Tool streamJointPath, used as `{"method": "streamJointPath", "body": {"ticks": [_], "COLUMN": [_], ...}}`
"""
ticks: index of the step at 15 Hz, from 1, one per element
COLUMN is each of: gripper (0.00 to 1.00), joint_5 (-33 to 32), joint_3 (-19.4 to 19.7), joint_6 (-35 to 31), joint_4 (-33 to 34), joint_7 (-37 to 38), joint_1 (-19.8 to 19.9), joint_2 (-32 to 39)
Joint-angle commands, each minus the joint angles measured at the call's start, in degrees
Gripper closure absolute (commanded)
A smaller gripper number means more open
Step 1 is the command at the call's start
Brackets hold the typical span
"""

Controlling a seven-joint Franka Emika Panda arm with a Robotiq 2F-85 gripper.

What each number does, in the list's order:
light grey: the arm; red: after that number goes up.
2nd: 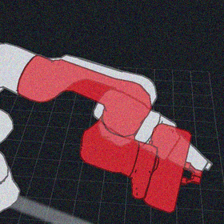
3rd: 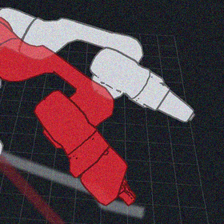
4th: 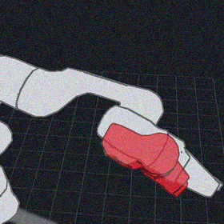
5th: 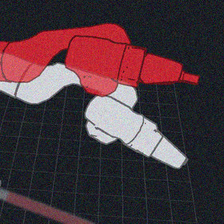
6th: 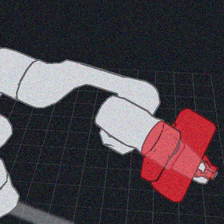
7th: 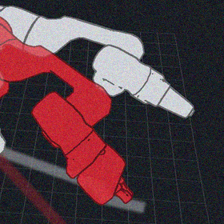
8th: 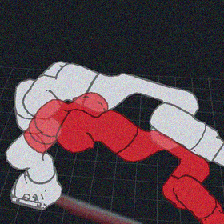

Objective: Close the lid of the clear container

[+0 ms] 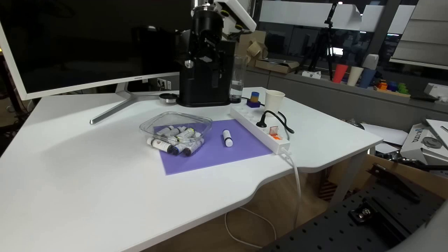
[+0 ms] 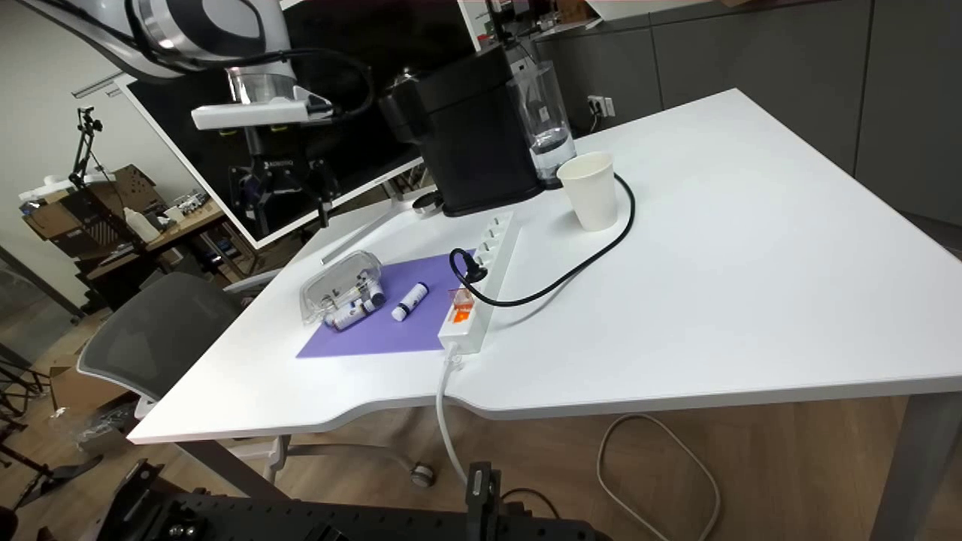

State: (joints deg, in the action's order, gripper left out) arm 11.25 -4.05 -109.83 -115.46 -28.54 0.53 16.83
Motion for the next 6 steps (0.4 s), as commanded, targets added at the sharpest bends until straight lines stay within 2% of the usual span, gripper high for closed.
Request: {"method": "streamJointPath", "body": {"ticks": [1,6], "gripper": [0.00,0.00], "joint_5": [-6.3,-11.9], "joint_3": [1.4,2.7], "joint_6": [1.4,6.2], "joint_4": [-4.5,-7.4], "joint_7": [10.8,22.4], "joint_1": [-1.0,-0.8], "joint_2": [-6.3,-8.3]}}
